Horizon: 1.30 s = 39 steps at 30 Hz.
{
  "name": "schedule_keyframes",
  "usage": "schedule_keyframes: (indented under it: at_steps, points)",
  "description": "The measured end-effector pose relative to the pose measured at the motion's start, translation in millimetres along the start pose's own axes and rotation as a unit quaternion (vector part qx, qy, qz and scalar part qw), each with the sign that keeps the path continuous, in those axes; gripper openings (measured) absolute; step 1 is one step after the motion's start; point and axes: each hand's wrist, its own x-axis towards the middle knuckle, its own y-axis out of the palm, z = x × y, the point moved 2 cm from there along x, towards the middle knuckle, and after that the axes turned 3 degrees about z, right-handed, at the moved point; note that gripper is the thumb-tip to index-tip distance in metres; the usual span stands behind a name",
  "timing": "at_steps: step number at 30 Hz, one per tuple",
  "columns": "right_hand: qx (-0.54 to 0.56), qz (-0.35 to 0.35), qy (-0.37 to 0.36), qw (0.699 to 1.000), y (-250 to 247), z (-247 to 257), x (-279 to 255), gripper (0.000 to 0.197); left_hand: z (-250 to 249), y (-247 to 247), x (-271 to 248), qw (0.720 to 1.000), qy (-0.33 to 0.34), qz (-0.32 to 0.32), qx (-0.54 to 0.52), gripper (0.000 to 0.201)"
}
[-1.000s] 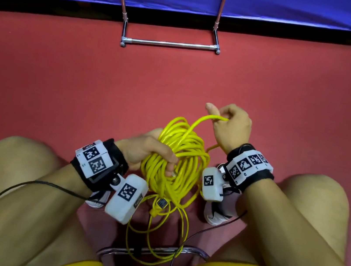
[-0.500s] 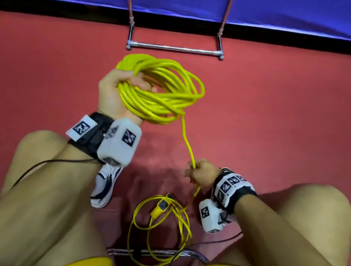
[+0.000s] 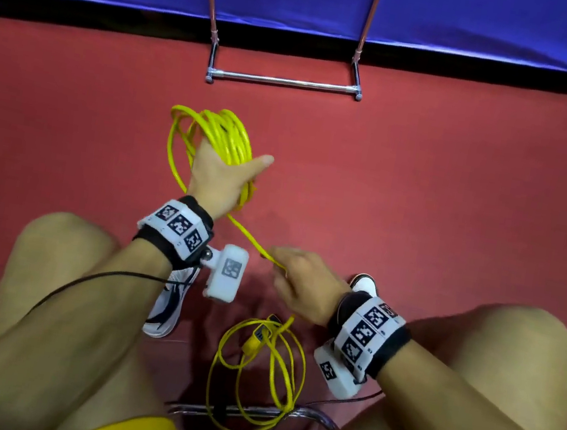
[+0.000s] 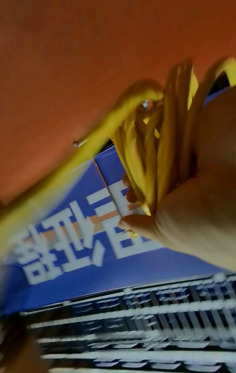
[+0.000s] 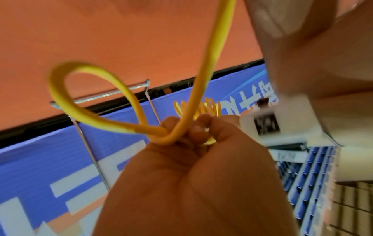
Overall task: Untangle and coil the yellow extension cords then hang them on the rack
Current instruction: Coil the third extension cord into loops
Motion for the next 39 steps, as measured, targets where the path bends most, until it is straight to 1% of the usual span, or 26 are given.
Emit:
schedule_keyframes:
  at_steps: [3,4,5,6,7,8,10,11,12,13,14,15,17,18,20,21,23,25,27,28,30,32,33,36,38,39]
  points:
    - [-0.045,-0.109,-0.026,0.993,-23.3,5.3,-1.8,0.028,-3.1,7.0,-10.0,0.984,0.070,0.096,0.134,0.062]
    - [-0.062,-0.141,-0.041,0.987,-30.0,6.3,-2.0,0.024,-4.3,10.9,-14.3,0.974,0.089,0.135,0.160,0.059]
    - [-0.080,-0.168,-0.060,0.981,-34.3,7.1,-1.8,0.022,-6.3,14.8,-19.9,0.964,0.098,0.171,0.178,0.051]
    - [-0.103,-0.190,-0.080,0.973,-38.0,8.6,-1.3,0.024,-6.9,18.9,-25.8,0.955,0.099,0.204,0.189,0.043]
    - [-0.126,-0.206,-0.096,0.966,-41.3,8.8,-0.7,0.025,-7.3,22.0,-31.2,0.950,0.096,0.231,0.189,0.040]
    - [-0.145,-0.220,-0.105,0.959,-44.2,6.3,0.0,0.022,-7.2,24.0,-35.8,0.949,0.074,0.250,0.175,0.045]
    - [-0.154,-0.236,-0.100,0.954,-48.8,-1.3,1.1,0.016,-8.7,24.7,-43.0,0.952,-0.002,0.281,0.125,0.062]
    - [-0.148,-0.245,-0.089,0.954,-50.4,-6.0,1.3,0.017,-8.5,25.7,-45.3,0.944,-0.041,0.315,0.089,0.070]
    - [-0.140,-0.254,-0.078,0.954,-51.5,-11.1,1.5,0.021,-8.8,27.0,-48.1,0.931,-0.068,0.355,0.050,0.072]
    - [-0.135,-0.260,-0.073,0.953,-51.9,-15.8,2.0,0.026,-8.1,28.6,-50.1,0.917,-0.084,0.389,0.026,0.067]
    - [-0.137,-0.263,-0.069,0.953,-52.6,-18.7,1.8,0.030,-8.6,29.2,-51.9,0.906,-0.081,0.414,0.025,0.062]
    - [-0.144,-0.262,-0.059,0.952,-53.1,-22.0,1.6,0.031,-7.9,29.5,-51.6,0.900,-0.062,0.429,0.051,0.059]
    - [-0.158,-0.253,-0.019,0.954,-53.9,-30.1,-0.1,0.034,-5.8,28.2,-48.2,0.890,-0.020,0.441,0.112,0.049]
    - [-0.149,-0.237,0.014,0.960,-53.8,-36.7,-0.7,0.035,-3.3,25.7,-45.4,0.890,-0.016,0.438,0.125,0.047]
    - [-0.094,-0.179,0.095,0.975,-53.8,-50.3,-2.4,0.037,-1.6,18.3,-38.6,0.899,-0.019,0.412,0.145,0.049]
    - [-0.069,-0.153,0.121,0.978,-54.6,-55.3,-3.8,0.035,-1.8,15.0,-34.8,0.907,-0.020,0.390,0.159,0.047]
    - [-0.024,-0.141,0.115,0.983,-57.8,-62.4,-6.4,0.023,-1.6,8.6,-26.7,0.927,-0.019,0.336,0.168,0.038]
    - [0.069,-0.142,0.107,0.982,-59.7,-62.9,-9.4,0.013,0.8,2.6,-19.2,0.940,-0.013,0.287,0.183,0.030]
    - [0.181,-0.139,0.128,0.965,-60.4,-60.5,-10.4,0.006,7.1,-0.8,-15.4,0.940,-0.003,0.277,0.199,0.031]
    - [0.242,-0.147,0.145,0.948,-61.5,-58.6,-9.9,0.004,12.4,-1.7,-14.2,0.937,-0.004,0.275,0.214,0.035]
    - [0.335,-0.194,0.165,0.907,-67.9,-55.9,-8.5,0.012,18.8,-3.8,-14.7,0.936,-0.026,0.272,0.224,0.038]
    - [0.363,-0.267,0.163,0.878,-78.2,-57.3,-7.2,0.016,21.2,-4.5,-16.6,0.934,-0.047,0.285,0.210,0.029]
    - [0.356,-0.306,0.161,0.868,-82.3,-58.8,-6.6,0.017,19.3,-3.9,-19.4,0.930,-0.057,0.305,0.197,0.025]
    - [0.293,-0.403,0.171,0.850,-82.6,-68.5,-3.1,0.013,14.1,1.5,-32.6,0.914,-0.083,0.386,0.091,0.016]
    - [0.247,-0.425,0.176,0.853,-77.5,-74.9,0.8,0.010,6.5,6.3,-43.0,0.899,-0.087,0.429,0.016,0.014]
    - [0.225,-0.416,0.179,0.863,-74.6,-76.7,3.0,0.011,0.9,8.9,-48.1,0.891,-0.081,0.446,-0.014,0.013]
